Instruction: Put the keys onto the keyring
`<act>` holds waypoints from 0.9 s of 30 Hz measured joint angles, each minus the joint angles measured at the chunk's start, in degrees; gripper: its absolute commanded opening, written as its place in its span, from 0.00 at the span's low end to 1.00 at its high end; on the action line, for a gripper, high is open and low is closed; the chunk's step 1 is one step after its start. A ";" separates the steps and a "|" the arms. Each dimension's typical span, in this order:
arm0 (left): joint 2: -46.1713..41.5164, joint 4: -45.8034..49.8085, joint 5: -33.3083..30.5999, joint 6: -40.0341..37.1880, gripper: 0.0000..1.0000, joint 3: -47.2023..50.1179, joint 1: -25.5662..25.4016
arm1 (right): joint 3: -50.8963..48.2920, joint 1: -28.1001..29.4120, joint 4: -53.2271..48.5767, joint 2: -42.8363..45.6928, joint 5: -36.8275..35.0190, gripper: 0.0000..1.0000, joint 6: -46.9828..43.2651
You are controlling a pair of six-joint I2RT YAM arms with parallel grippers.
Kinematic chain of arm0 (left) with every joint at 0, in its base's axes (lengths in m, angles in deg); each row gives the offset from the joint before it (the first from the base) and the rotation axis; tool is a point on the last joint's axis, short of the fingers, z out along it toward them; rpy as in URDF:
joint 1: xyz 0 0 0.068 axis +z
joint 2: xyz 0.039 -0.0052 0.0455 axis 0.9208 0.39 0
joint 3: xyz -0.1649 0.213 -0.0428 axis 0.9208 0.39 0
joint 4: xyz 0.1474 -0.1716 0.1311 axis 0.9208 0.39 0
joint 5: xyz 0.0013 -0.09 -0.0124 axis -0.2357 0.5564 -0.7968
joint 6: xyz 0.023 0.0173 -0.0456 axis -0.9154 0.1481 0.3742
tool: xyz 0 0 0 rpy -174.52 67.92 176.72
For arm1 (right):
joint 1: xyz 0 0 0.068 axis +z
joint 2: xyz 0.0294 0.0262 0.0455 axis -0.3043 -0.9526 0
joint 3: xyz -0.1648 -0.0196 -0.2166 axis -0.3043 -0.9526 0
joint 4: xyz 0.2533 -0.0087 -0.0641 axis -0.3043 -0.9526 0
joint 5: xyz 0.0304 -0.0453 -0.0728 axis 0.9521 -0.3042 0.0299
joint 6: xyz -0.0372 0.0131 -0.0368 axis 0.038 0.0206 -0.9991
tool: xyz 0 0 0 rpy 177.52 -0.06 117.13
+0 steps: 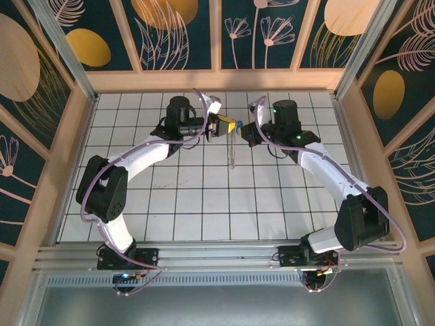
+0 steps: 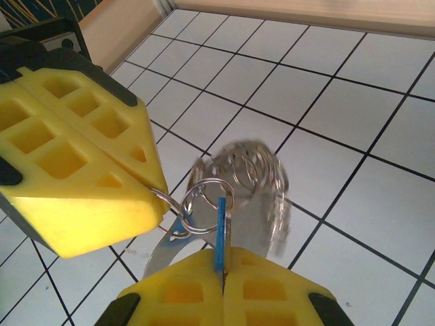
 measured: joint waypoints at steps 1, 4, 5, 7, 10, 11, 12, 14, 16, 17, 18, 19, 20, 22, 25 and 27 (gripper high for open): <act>0.00 0.00 0.00 0.00 0.00 0.00 0.00 | 0.00 0.11 0.00 0.00 0.00 0.00 0.00; 0.00 0.00 0.28 0.00 0.00 0.00 0.00 | 0.07 0.76 0.04 -0.28 -0.04 0.00 0.02; 0.00 0.02 0.42 0.00 0.00 0.00 0.00 | 0.17 1.07 0.02 -0.52 -0.24 0.00 0.02; 0.00 0.02 0.28 0.00 0.00 0.00 0.07 | 0.46 1.44 -0.02 -1.27 -0.33 0.00 0.02; 0.00 0.11 -0.15 0.00 0.00 0.00 0.20 | 0.83 1.88 0.00 -2.21 -0.50 0.00 0.00; 0.00 0.11 -0.20 0.00 0.00 0.00 0.24 | 0.92 1.92 0.00 -2.34 -0.50 0.00 0.00; 0.00 0.11 -0.22 0.00 0.00 0.00 0.24 | 0.98 1.92 -0.04 -2.40 -0.52 0.00 0.02; 0.00 0.11 -0.24 0.00 0.00 0.00 0.24 | 1.11 1.95 -0.13 -2.47 -0.70 0.00 0.00; 0.00 0.07 -0.24 0.00 0.00 0.00 0.24 | 1.11 1.99 -0.15 -2.47 -0.96 0.00 0.00; 0.00 0.07 -0.24 0.00 0.00 0.00 0.24 | 1.11 1.99 -0.15 -2.47 -1.09 0.00 0.00; 0.00 0.09 -0.24 0.00 0.00 0.00 0.24 | 1.11 1.97 -0.17 -2.47 -1.16 0.00 0.00; 0.00 0.09 -0.26 0.00 0.00 0.00 0.24 | 1.11 1.97 -0.17 -2.45 -1.40 0.00 0.00; 0.00 0.07 -0.26 0.00 0.00 0.00 0.24 | 1.11 1.95 -0.20 -2.43 -1.57 0.00 0.00; 0.00 0.07 -0.26 0.00 0.00 0.00 0.24 | 1.09 1.68 -0.22 -2.25 -1.77 0.00 0.00; 0.00 0.07 -0.22 0.00 0.00 0.00 0.22 | 0.72 1.09 -0.20 -1.42 -1.70 0.00 0.02; 0.00 0.04 -0.17 0.00 0.00 0.00 0.13 | 0.33 0.72 -0.15 -0.61 -1.66 0.00 0.04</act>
